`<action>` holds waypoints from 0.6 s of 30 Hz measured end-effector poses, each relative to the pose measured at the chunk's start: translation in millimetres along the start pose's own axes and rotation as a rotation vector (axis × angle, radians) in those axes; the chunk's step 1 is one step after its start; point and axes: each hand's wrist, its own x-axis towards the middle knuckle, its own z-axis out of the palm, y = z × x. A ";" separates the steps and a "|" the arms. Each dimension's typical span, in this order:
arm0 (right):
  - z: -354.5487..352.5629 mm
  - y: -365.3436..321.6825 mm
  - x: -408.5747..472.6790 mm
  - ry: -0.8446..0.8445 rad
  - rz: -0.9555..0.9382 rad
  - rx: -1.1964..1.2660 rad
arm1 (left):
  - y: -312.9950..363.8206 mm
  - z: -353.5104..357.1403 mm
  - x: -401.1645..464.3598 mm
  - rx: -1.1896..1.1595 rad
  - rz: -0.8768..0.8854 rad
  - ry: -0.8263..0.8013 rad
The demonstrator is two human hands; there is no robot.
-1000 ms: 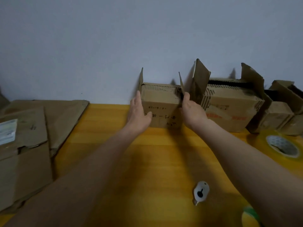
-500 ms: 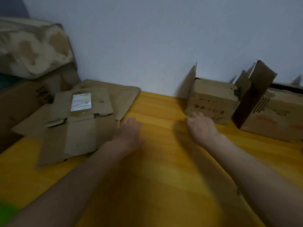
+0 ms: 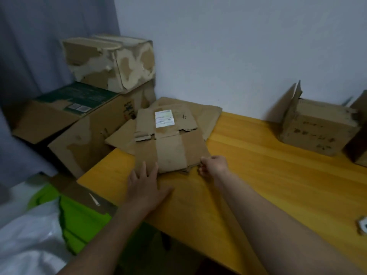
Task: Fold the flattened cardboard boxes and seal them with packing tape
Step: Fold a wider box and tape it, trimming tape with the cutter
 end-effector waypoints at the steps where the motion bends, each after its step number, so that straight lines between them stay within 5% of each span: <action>1: -1.9 0.4 -1.7 0.008 0.016 0.047 | 2.2 -1.3 -2.1 -0.030 0.000 0.002; 8: -56.9 -10.4 -21.4 -0.091 -0.027 0.679 | 52.3 -19.6 -13.7 -0.364 0.035 0.128; 14: -142.5 8.7 -61.0 0.029 -0.170 0.789 | 117.1 -33.9 -17.5 -1.255 -0.134 -0.123; 18: -186.9 31.1 -86.2 0.080 -0.179 0.756 | 146.3 -23.7 -16.2 -1.425 -0.298 -0.238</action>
